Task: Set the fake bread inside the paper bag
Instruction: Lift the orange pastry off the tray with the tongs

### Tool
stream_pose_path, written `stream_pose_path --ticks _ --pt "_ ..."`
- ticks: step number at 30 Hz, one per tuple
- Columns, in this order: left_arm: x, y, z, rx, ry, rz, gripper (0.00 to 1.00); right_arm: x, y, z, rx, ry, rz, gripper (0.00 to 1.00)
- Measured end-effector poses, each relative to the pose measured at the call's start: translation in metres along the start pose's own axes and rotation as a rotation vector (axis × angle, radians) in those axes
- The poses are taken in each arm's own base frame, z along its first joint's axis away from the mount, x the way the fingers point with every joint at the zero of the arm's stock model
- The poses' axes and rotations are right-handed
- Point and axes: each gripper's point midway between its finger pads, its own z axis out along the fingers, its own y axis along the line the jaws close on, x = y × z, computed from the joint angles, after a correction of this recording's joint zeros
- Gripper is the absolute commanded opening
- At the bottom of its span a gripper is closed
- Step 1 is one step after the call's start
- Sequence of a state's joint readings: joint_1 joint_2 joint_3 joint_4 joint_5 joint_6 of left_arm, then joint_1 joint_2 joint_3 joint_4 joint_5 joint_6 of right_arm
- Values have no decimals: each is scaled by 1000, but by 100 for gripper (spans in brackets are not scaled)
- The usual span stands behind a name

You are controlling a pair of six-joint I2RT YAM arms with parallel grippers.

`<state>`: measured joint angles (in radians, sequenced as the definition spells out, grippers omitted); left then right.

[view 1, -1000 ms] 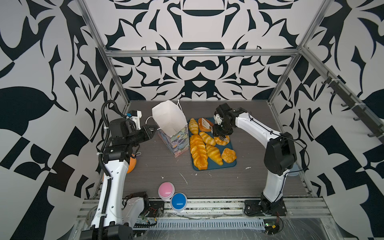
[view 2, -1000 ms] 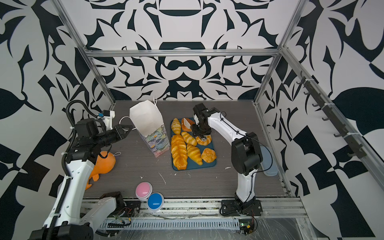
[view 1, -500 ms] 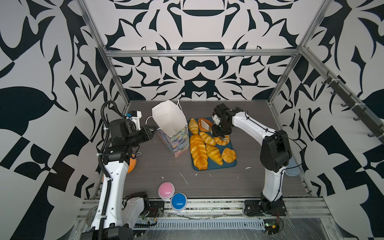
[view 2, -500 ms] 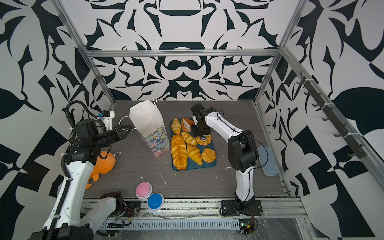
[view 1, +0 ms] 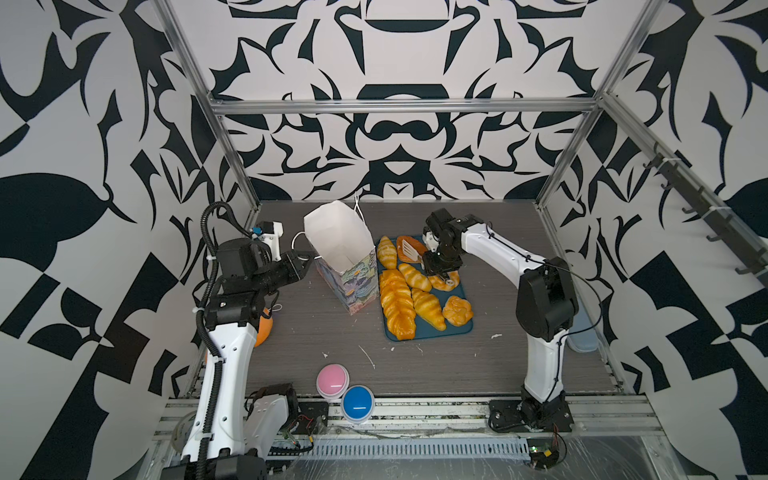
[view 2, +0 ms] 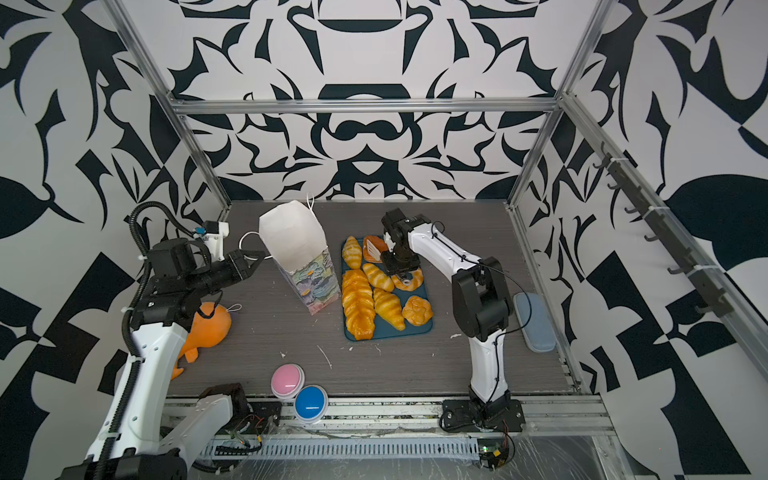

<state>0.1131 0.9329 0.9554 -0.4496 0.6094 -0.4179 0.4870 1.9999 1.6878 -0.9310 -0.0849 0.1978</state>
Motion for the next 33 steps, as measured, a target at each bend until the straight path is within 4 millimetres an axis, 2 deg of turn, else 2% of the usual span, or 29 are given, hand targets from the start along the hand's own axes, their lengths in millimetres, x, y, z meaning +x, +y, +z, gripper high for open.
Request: stream_pose_path --ticks 7,15,26,33 --pt "0 -1 -1 0 -3 6 14 0 0 0 0 0 -2 42" --pt "0 -1 -1 0 -3 6 14 -1 0 -5 2 -12 -3 40" --pt "0 -1 -1 1 -3 6 14 -8 2 -39 -4 -95 -4 40" --pt "0 -1 -1 1 -2 5 13 -4 3 -62 -10 -135 0 40"
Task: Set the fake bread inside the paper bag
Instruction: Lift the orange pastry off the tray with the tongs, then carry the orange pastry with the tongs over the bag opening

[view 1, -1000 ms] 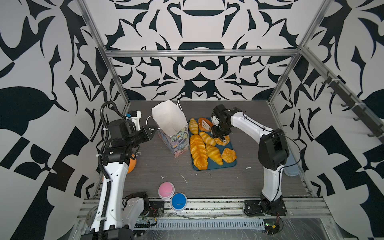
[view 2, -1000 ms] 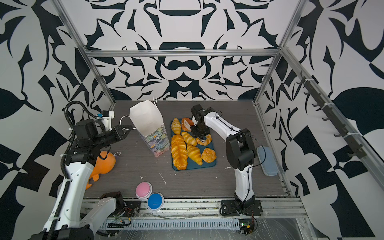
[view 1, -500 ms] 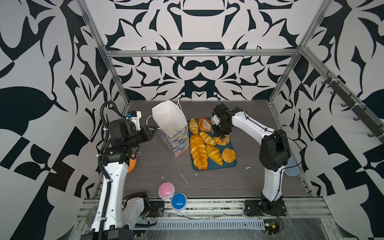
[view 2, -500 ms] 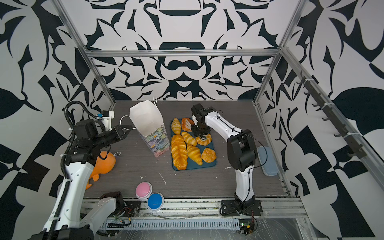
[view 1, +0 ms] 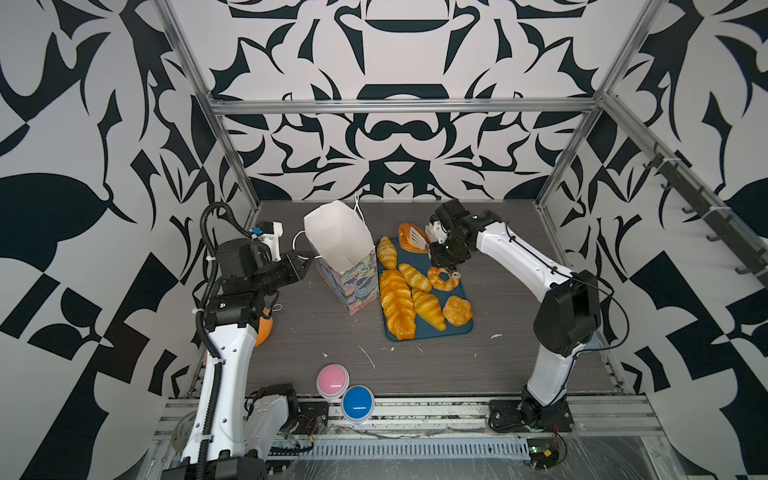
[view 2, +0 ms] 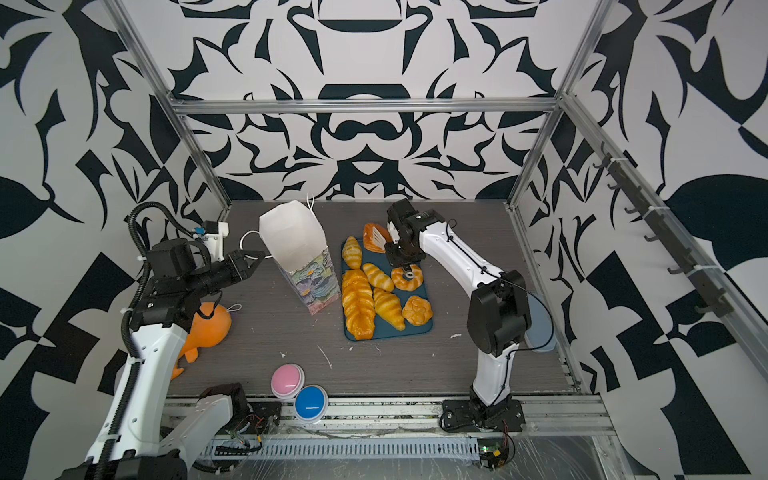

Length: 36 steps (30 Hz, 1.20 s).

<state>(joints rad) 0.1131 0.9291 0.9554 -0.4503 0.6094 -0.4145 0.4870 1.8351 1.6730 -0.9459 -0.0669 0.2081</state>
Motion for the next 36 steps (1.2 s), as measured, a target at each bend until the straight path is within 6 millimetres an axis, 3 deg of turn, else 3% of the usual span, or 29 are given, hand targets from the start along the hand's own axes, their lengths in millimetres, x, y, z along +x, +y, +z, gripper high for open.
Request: stream_pose_path --ticks 14,27,36 --pt "1 2 2 -2 7 -10 14 9 7 -66 -24 -93 2 39" --pt "1 2 2 -1 7 -11 14 4 50 -138 -99 -221 -87 39" --pt "1 2 2 -1 7 -11 14 5 74 -164 -140 -263 -139 39"
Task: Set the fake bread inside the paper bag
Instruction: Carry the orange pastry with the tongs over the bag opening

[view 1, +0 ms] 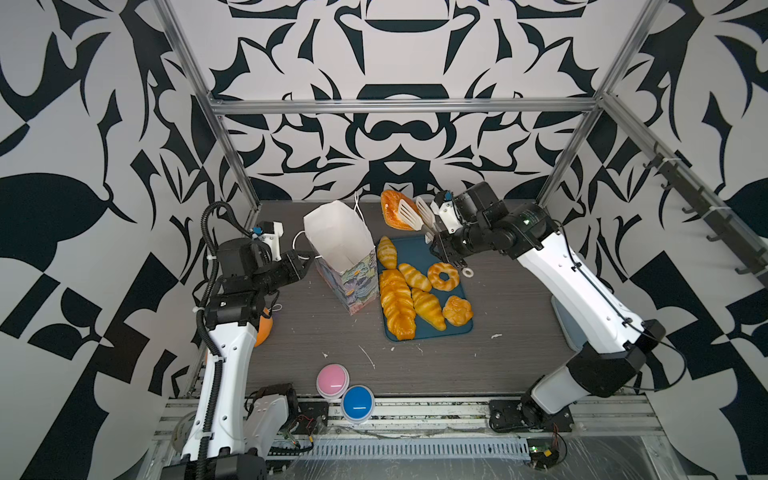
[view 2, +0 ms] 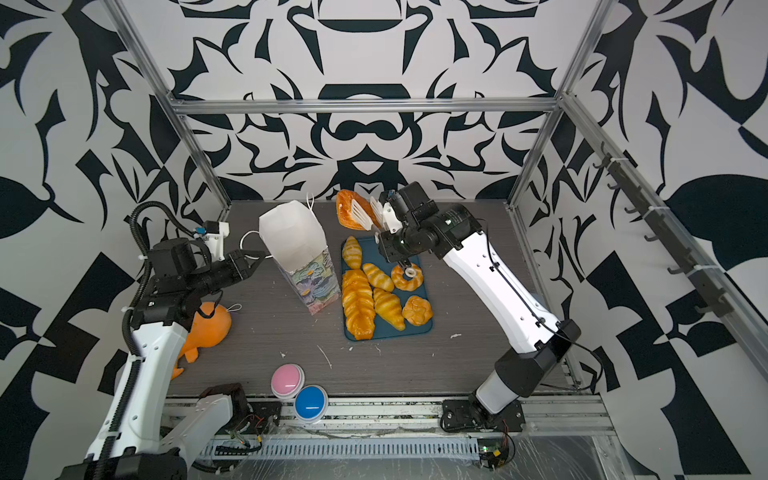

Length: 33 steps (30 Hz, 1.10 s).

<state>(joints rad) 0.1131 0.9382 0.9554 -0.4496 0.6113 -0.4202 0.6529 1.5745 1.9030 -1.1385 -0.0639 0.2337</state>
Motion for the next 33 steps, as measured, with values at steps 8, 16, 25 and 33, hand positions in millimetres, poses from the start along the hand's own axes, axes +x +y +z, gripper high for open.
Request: stream_pose_path --ticks 8,16,25,33 --pt "0 -1 0 6 3 -2 14 -2 22 -13 -34 -21 -44 39" --pt "1 -1 0 8 3 -3 14 0 40 -25 -72 -46 -82 39" --pt "1 -2 0 13 6 -3 14 -1 70 -49 -163 -116 -138 39" --pt "1 -2 0 13 6 -2 14 2 96 -48 -239 -122 -182 39"
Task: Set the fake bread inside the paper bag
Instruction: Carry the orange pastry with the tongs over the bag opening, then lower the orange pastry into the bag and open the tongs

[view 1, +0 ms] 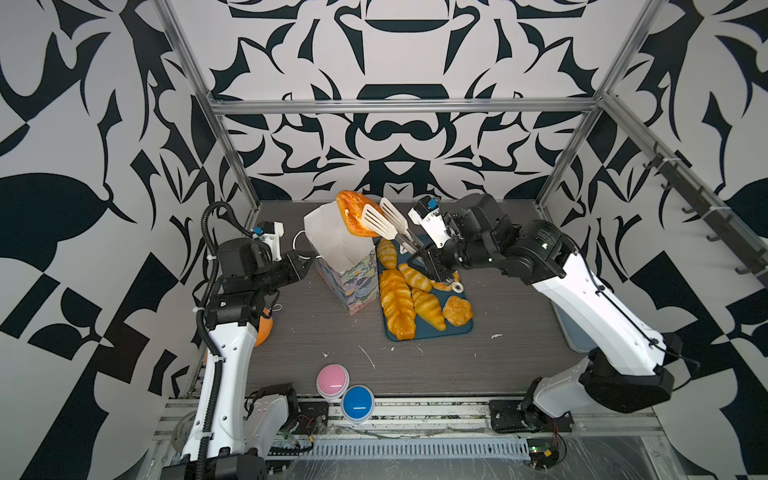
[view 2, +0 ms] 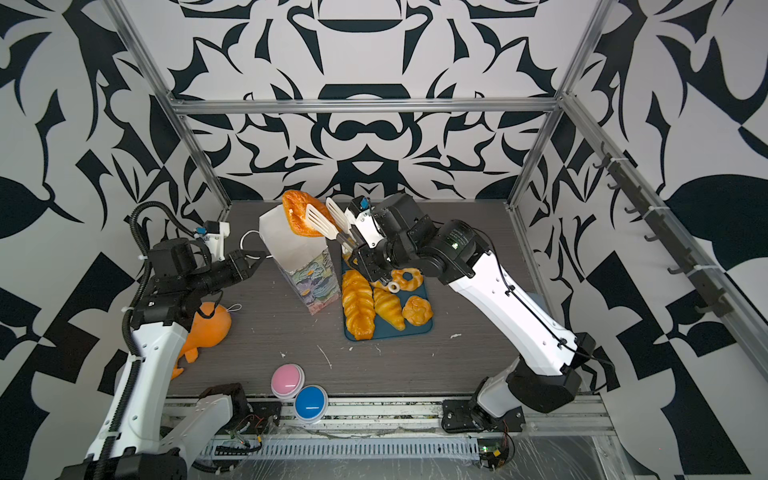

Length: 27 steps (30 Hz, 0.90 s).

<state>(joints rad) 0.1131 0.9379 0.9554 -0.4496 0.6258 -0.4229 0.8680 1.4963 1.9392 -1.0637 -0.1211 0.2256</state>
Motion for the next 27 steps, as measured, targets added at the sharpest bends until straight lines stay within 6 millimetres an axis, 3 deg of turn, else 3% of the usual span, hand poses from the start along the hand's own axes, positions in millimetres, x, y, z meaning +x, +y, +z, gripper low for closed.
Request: stream_pose_path --ticks 12,27 --pt "0 0 0 0 -1 1 14 -1 21 30 -114 19 9 39" --pt "0 0 0 0 -1 1 14 6 20 82 -132 82 62 39"
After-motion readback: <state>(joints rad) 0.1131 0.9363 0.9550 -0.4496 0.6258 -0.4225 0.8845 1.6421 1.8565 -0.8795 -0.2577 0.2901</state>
